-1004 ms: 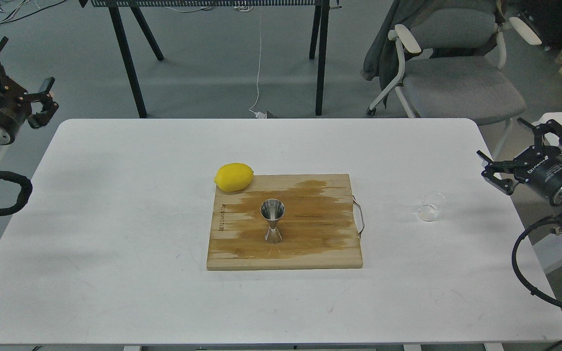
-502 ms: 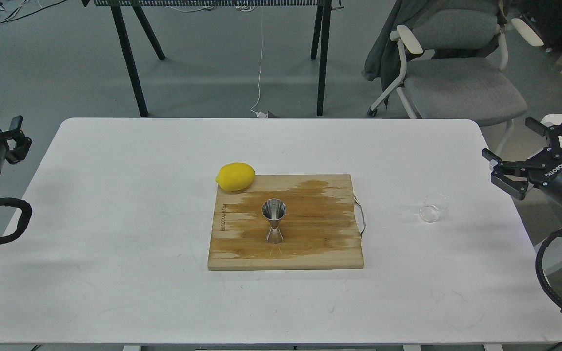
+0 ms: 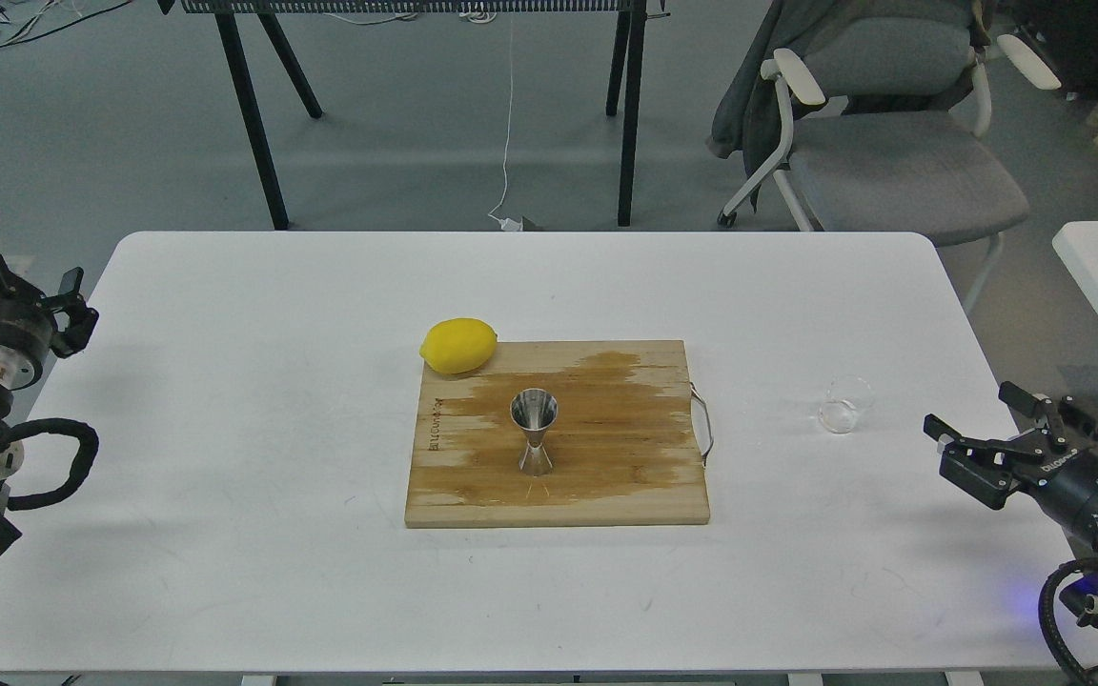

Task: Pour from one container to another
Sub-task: 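Move the right gripper down toward the clear glass cup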

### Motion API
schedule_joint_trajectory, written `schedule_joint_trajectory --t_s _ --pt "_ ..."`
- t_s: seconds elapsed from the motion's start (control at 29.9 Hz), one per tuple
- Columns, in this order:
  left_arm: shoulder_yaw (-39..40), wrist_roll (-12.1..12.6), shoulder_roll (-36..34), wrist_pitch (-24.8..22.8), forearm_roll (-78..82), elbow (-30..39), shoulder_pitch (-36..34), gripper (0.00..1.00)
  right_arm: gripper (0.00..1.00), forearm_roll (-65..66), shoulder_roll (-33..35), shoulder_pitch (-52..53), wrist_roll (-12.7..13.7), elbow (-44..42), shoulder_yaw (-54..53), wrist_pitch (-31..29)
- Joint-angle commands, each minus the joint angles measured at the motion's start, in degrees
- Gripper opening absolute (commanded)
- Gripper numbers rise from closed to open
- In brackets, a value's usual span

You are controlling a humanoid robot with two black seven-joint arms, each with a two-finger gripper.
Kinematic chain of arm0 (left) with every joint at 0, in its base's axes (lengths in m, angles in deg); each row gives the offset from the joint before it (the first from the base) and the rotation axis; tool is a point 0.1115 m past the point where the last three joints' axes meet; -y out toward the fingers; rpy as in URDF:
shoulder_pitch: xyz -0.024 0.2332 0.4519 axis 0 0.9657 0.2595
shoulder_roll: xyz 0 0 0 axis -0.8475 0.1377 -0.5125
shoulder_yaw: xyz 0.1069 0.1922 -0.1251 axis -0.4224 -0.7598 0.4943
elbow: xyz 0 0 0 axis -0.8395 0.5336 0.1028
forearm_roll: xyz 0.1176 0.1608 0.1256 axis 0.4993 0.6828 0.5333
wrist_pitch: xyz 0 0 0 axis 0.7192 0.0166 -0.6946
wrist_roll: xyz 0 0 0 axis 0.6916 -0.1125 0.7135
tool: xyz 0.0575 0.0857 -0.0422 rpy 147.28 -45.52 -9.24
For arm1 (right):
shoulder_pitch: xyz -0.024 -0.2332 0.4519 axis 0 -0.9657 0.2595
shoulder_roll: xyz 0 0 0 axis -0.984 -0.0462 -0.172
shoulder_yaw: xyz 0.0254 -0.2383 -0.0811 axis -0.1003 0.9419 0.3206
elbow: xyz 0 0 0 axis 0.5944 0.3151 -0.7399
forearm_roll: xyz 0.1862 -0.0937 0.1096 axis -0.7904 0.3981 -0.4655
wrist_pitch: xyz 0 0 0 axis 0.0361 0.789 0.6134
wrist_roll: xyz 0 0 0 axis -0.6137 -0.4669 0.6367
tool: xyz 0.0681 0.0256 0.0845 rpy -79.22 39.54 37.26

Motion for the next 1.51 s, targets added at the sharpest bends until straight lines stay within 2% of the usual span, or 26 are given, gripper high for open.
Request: schedule_joint_trajectory --t_s 0.0,0.17,0.54,0.77,1.04,1.24,1.47 --pt "0.1 0.0 0.2 0.0 0.0 0.0 0.6 1.0 0.99 0.1 -2.4 0.2 -0.8 -0.4 -0.1 3.4" --pt "0.1 0.0 0.2 0.0 0.0 0.1 0.6 1.0 0.99 0.5 -5.3 2.2 -1.2 -3.5 -0.3 10.4" --pt "0.0 0.0 0.3 0.0 0.0 0.1 0.8 1.0 0.99 1.6 -7.0 6.9 -2.6 -4.5 0.8 20.1" --pt "0.0 0.0 1.7 0.0 0.0 0.1 0.8 1.0 0.99 5.3 -10.5 9.8 -3.1 -4.6 0.8 26.4" --pt "0.1 0.0 1.6 0.0 -0.1 0.0 0.9 1.0 0.99 8.6 -14.5 11.9 -3.4 -6.5 0.8 30.6" --pt "0.1 0.0 1.7 0.0 -0.2 0.0 1.8 1.0 0.99 8.8 -16.3 14.9 -3.9 -10.7 1.0 30.8" --pt "0.1 0.0 1.7 0.0 -0.2 0.0 1.8 1.0 0.99 10.4 -16.6 17.3 -3.8 -11.5 1.2 31.6"
